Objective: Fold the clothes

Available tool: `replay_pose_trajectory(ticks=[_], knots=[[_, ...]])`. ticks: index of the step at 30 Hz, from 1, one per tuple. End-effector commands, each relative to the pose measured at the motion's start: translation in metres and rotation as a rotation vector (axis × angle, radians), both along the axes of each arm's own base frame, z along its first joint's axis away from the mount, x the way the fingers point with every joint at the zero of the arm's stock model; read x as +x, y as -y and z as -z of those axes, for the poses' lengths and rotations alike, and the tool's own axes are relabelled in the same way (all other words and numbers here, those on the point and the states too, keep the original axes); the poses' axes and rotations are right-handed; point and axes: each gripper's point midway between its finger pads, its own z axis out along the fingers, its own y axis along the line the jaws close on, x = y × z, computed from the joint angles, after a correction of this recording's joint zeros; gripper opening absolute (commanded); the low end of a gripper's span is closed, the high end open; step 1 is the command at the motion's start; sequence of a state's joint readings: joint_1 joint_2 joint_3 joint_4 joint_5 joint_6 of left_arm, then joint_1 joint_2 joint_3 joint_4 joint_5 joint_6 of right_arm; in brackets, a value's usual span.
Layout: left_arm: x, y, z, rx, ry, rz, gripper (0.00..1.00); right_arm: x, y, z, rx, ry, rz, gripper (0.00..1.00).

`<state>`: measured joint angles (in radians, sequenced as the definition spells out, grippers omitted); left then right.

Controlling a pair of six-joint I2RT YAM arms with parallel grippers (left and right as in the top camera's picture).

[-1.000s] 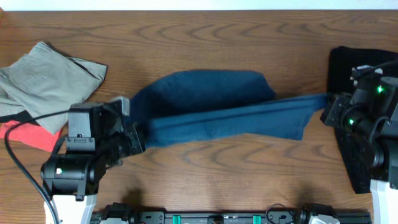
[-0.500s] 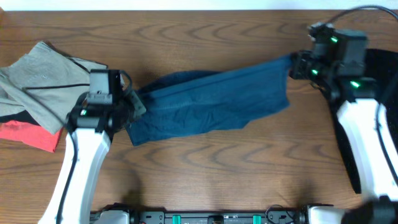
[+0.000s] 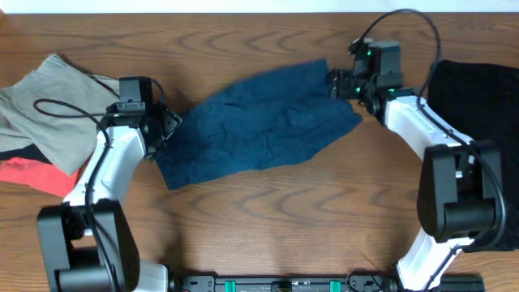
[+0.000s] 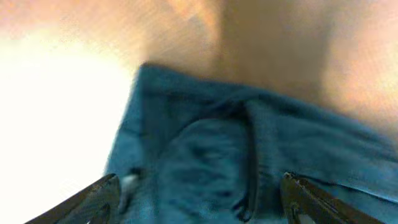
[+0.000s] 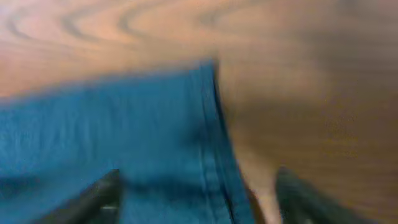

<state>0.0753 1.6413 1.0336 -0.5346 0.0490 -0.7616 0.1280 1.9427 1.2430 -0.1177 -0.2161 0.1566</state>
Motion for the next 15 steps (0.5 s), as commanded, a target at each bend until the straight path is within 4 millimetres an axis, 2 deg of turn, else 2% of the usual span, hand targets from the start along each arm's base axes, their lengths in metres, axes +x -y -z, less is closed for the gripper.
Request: replay_pose_trajectory(ticks=[1, 3, 6, 10, 12, 15], knots=[[-0.009, -0.006, 0.004, -0.010, -0.050, -0.038, 0.84, -0.002, -0.008, -0.008, 0.015, -0.002, -0.025, 0.89], [-0.017, -0.006, 0.007, -0.001, -0.084, -0.001, 0.84, -0.009, -0.011, -0.005, 0.024, -0.035, -0.037, 0.91], [-0.025, -0.005, 0.010, 0.013, -0.121, 0.056, 0.97, -0.022, -0.017, 0.001, 0.057, -0.095, -0.070, 0.89], [-0.027, -0.010, 0.011, 0.021, -0.124, 0.076, 0.98, -0.037, -0.018, 0.011, 0.060, -0.169, -0.078, 0.89], [-0.024, -0.012, 0.010, -0.007, -0.107, 0.074, 0.98, -0.043, -0.017, 0.015, 0.055, -0.199, -0.079, 0.89], [-0.006, 0.007, 0.002, -0.134, 0.000, 0.220, 0.98, -0.048, -0.013, 0.020, 0.024, -0.223, -0.079, 0.90]])
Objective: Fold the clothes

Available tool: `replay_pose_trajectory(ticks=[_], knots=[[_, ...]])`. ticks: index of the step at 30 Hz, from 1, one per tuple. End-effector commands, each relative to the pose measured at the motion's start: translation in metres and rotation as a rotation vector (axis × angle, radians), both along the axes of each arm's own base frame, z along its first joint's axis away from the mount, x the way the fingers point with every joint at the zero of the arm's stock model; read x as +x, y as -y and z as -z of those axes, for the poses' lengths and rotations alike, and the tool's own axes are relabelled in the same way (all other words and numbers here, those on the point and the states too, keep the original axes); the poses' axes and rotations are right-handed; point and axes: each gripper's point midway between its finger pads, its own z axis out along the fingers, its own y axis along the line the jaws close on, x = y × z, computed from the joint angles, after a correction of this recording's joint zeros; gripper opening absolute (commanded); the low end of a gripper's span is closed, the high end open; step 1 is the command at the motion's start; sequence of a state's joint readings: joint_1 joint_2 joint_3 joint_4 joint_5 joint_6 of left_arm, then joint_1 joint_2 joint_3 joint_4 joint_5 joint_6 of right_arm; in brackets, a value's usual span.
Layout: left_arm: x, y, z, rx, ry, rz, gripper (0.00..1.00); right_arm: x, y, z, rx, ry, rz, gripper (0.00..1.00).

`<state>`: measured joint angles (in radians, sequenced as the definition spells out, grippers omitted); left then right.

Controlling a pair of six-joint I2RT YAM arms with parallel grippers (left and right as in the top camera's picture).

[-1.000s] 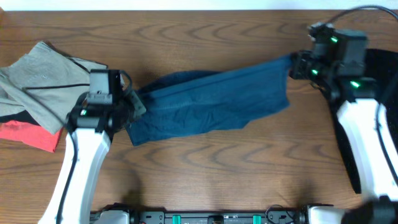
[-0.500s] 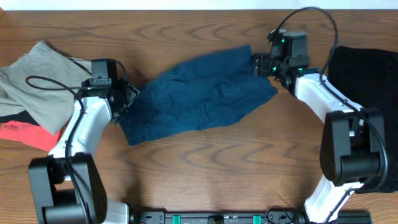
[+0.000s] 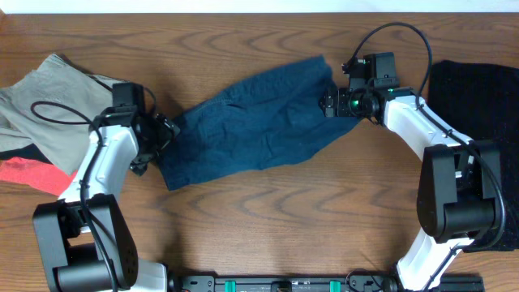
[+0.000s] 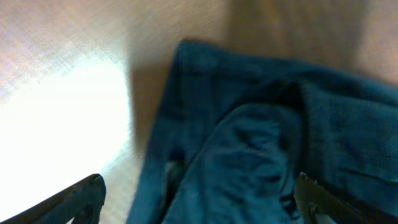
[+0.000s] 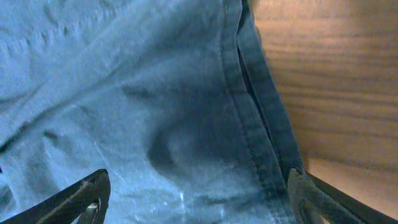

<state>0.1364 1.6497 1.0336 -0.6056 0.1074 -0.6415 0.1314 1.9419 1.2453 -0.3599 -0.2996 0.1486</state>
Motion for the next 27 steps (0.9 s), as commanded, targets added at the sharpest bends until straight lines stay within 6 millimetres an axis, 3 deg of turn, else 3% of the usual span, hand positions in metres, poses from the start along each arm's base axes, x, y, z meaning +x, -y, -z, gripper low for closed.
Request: replay_pose_trajectory(ticks=[1, 5, 11, 16, 24, 26, 27], knots=[[0.016, 0.021, -0.009, -0.144, 0.102, 0.188, 0.98, 0.001, -0.002, -0.009, -0.015, 0.017, -0.015, 0.90], [0.017, 0.024, -0.012, -0.171, 0.128, 0.250, 0.98, 0.000, 0.001, -0.007, -0.026, 0.008, -0.009, 0.91], [0.006, 0.033, 0.002, -0.192, 0.061, 0.264, 0.98, -0.001, 0.001, -0.007, -0.027, 0.003, -0.009, 0.92], [0.011, 0.031, 0.030, -0.149, 0.019, 0.269, 0.98, -0.004, 0.001, -0.005, -0.030, -0.011, -0.009, 0.92], [-0.022, 0.036, 0.067, -0.205, -0.178, 0.233, 0.99, -0.009, 0.001, -0.002, -0.039, -0.028, -0.012, 0.87], [-0.026, 0.040, 0.069, -0.225, -0.196, 0.237, 0.79, -0.009, -0.003, -0.002, -0.039, -0.028, -0.020, 0.82], [-0.026, 0.042, 0.068, -0.240, -0.194, 0.239, 0.59, -0.010, -0.004, -0.003, -0.042, -0.025, -0.030, 0.79]])
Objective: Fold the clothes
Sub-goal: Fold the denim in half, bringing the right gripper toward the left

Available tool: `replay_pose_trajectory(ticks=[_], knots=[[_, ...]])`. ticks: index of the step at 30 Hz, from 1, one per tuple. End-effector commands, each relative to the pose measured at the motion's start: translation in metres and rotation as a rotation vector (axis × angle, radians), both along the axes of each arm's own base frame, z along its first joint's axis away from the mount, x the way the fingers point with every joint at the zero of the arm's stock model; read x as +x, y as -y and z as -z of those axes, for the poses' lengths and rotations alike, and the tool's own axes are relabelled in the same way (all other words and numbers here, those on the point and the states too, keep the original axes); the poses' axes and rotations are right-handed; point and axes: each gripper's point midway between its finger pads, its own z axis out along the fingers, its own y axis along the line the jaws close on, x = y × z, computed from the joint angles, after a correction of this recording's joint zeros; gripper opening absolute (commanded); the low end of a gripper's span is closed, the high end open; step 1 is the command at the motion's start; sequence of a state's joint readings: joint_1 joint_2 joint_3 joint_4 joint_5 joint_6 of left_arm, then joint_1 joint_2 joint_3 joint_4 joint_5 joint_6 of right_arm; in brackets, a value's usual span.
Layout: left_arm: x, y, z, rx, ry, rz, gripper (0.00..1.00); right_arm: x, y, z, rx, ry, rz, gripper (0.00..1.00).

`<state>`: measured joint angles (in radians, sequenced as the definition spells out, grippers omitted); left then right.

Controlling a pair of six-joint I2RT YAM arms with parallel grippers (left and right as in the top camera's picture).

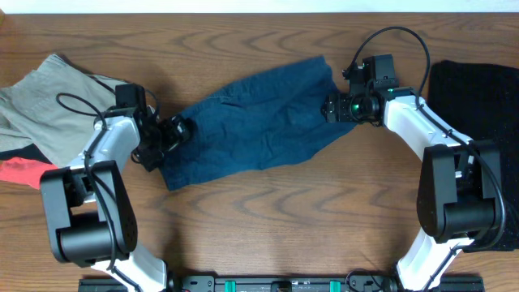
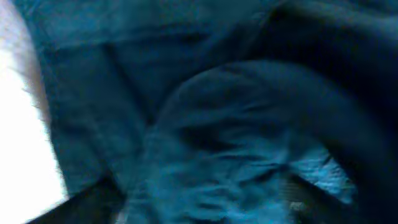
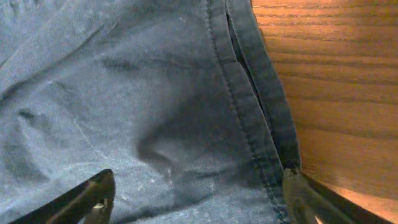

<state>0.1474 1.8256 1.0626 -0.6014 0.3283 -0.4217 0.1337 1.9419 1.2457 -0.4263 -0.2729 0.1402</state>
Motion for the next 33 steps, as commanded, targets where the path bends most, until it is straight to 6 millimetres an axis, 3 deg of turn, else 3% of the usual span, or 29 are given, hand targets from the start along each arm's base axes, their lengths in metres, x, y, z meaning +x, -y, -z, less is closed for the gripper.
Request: replay_pose_trajectory(ticks=[1, 3, 5, 7, 10, 12, 19, 24, 28, 33], knots=[[-0.025, 0.012, 0.025, -0.060, -0.111, 0.015, 0.45, 0.003, -0.013, -0.011, -0.006, 0.036, -0.044, 0.76], [-0.021, 0.020, 0.021, -0.105, -0.079, 0.049, 0.32, 0.002, -0.020, -0.012, -0.008, 0.044, -0.067, 0.76], [-0.018, 0.022, 0.018, -0.115, -0.058, 0.073, 0.13, 0.001, -0.029, -0.013, -0.010, 0.056, -0.098, 0.75], [-0.016, 0.021, 0.014, -0.110, -0.040, 0.100, 0.06, -0.001, -0.040, -0.014, -0.014, 0.071, -0.133, 0.74], [-0.015, 0.021, -0.002, -0.101, -0.007, 0.134, 0.06, 0.000, -0.053, -0.016, -0.011, 0.096, -0.161, 0.72], [-0.015, 0.022, -0.021, -0.095, 0.026, 0.148, 0.06, 0.001, -0.059, -0.018, -0.001, 0.106, -0.163, 0.65], [-0.014, 0.043, -0.111, -0.144, 0.273, 0.191, 0.06, -0.011, -0.106, -0.010, 0.057, 0.103, -0.263, 0.53], [-0.020, 0.072, -0.161, -0.143, 0.427, 0.248, 0.06, -0.050, -0.168, 0.016, 0.157, 0.016, -0.411, 0.50], [-0.022, 0.102, -0.187, -0.169, 0.521, 0.307, 0.06, -0.088, -0.230, 0.030, 0.276, -0.022, -0.553, 0.50], [-0.013, 0.130, -0.223, -0.256, 0.659, 0.332, 0.06, -0.131, -0.282, 0.045, 0.293, -0.023, -0.685, 0.57]])
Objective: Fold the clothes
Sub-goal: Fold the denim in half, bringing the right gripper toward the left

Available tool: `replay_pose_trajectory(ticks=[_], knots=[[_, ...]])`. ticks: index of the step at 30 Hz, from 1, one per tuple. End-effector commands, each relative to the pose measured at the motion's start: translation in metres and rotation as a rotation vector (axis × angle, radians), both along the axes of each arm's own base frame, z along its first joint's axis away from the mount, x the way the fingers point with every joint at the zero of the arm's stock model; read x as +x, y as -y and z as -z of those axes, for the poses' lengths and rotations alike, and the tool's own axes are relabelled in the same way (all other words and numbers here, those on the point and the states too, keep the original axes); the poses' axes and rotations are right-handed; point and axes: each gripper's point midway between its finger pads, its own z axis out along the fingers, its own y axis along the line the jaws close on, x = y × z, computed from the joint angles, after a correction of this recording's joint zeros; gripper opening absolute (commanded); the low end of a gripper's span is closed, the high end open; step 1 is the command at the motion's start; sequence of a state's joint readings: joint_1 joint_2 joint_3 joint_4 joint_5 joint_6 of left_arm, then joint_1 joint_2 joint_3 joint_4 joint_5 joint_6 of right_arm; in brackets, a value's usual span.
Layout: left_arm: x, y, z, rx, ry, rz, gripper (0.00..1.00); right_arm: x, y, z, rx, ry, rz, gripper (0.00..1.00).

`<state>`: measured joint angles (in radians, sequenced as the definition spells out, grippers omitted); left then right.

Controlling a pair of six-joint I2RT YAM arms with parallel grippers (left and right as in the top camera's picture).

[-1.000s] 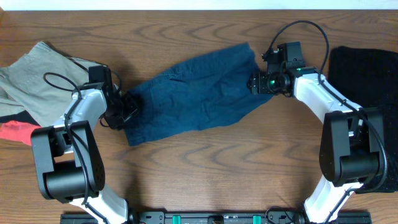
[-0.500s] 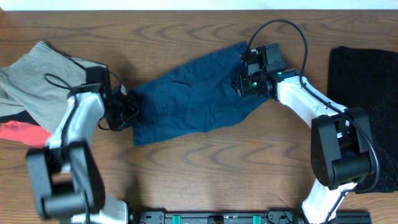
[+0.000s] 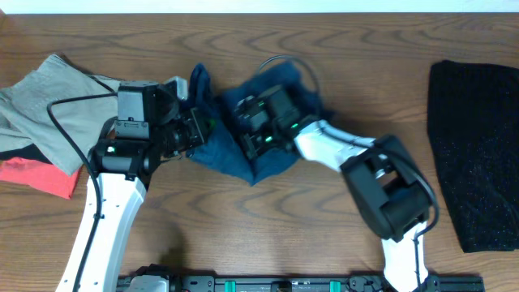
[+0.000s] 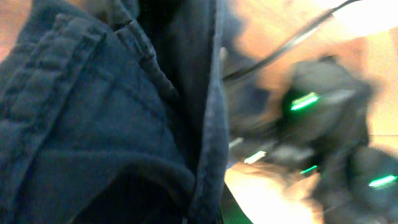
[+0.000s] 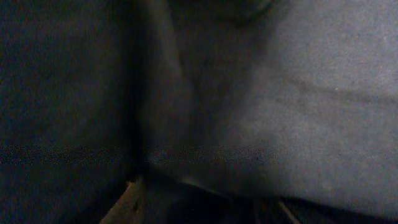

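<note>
The blue garment (image 3: 263, 162) lies bunched up in the middle of the table, its right part folded over toward the left. My left gripper (image 3: 197, 130) is at its left end, shut on it, and a flap of blue cloth stands up behind the gripper. My right gripper (image 3: 253, 138) sits on top of the bunch, shut on the cloth. In the left wrist view, seamed blue fabric (image 4: 93, 124) hides the jaws and the right arm (image 4: 317, 106) shows blurred close by. Dark cloth (image 5: 298, 93) fills the right wrist view.
A beige garment (image 3: 40, 113) lies at the far left with a red one (image 3: 32, 174) under its near edge. A black garment (image 3: 478, 146) lies along the right side. Bare wood table (image 3: 268, 235) stretches in front of the blue bunch.
My right gripper was open at the garment's right edge and is now far to the left, shut on the cloth. The spread garment is bunched. My left gripper holds the left end, raised.
The blue garment lay spread across the middle, with both grippers open at its left and right ends. They stood lower and closer on those ends over the following moments. Now both are shut on it and the right end lies by the left.
</note>
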<state>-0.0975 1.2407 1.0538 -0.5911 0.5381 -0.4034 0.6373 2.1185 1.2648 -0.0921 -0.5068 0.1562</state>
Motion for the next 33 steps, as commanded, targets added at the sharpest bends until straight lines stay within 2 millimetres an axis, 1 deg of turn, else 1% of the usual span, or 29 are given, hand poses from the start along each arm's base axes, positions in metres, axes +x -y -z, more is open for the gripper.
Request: replay_pose_trajectory(ticks=[1, 3, 4, 6, 7, 9, 11, 14, 16, 19, 20, 23, 25, 27, 30, 31, 33], knots=[[0.003, 0.015, -0.028, -0.098, 0.067, 0.011, 0.06, -0.046, -0.029, 0.024, -0.009, -0.081, -0.101, 0.58], [0.008, 0.016, -0.034, -0.106, 0.098, 0.008, 0.06, -0.047, -0.032, 0.023, -0.038, -0.041, -0.098, 0.64], [0.010, 0.015, -0.035, -0.103, 0.105, 0.005, 0.06, -0.043, -0.030, 0.020, -0.055, -0.020, -0.084, 0.69], [0.011, 0.015, -0.032, -0.090, 0.106, 0.008, 0.06, -0.029, -0.017, 0.010, -0.093, 0.019, -0.028, 0.76], [0.011, 0.015, -0.030, -0.081, 0.105, 0.017, 0.06, -0.019, -0.008, 0.004, -0.115, 0.040, 0.007, 0.78], [0.012, 0.015, -0.024, -0.068, 0.101, 0.030, 0.06, 0.002, 0.017, -0.013, -0.162, 0.084, 0.094, 0.80], [0.014, 0.015, -0.017, -0.066, 0.080, 0.029, 0.06, 0.025, 0.049, -0.031, -0.213, 0.125, 0.196, 0.82], [0.017, 0.017, -0.005, -0.063, 0.043, 0.034, 0.06, 0.048, 0.096, -0.044, -0.276, 0.141, 0.316, 0.83], [0.020, 0.024, 0.004, -0.061, 0.022, 0.052, 0.06, 0.057, 0.120, -0.041, -0.302, 0.119, 0.362, 0.82], [0.024, 0.040, 0.013, -0.064, 0.019, 0.094, 0.06, 0.064, 0.153, -0.026, -0.354, 0.070, 0.424, 0.81], [0.026, 0.045, 0.014, -0.065, 0.025, 0.105, 0.06, 0.067, 0.163, -0.020, -0.374, 0.060, 0.445, 0.81], [0.033, 0.062, 0.012, -0.075, 0.069, 0.144, 0.06, 0.074, 0.184, -0.002, -0.426, 0.042, 0.492, 0.80], [0.037, 0.073, 0.008, -0.086, 0.103, 0.165, 0.06, 0.074, 0.190, 0.012, -0.442, 0.017, 0.494, 0.77], [0.044, 0.087, 0.001, -0.099, 0.161, 0.196, 0.07, 0.067, 0.189, 0.027, -0.448, -0.028, 0.476, 0.74], [0.052, 0.104, -0.006, -0.126, 0.222, 0.219, 0.07, 0.048, 0.173, 0.045, -0.424, -0.115, 0.413, 0.70], [0.056, 0.110, -0.007, -0.141, 0.232, 0.219, 0.07, 0.039, 0.167, 0.048, -0.412, -0.151, 0.398, 0.68], [0.061, 0.121, -0.003, -0.157, 0.241, 0.226, 0.07, 0.021, 0.150, 0.051, -0.383, -0.228, 0.369, 0.69]])
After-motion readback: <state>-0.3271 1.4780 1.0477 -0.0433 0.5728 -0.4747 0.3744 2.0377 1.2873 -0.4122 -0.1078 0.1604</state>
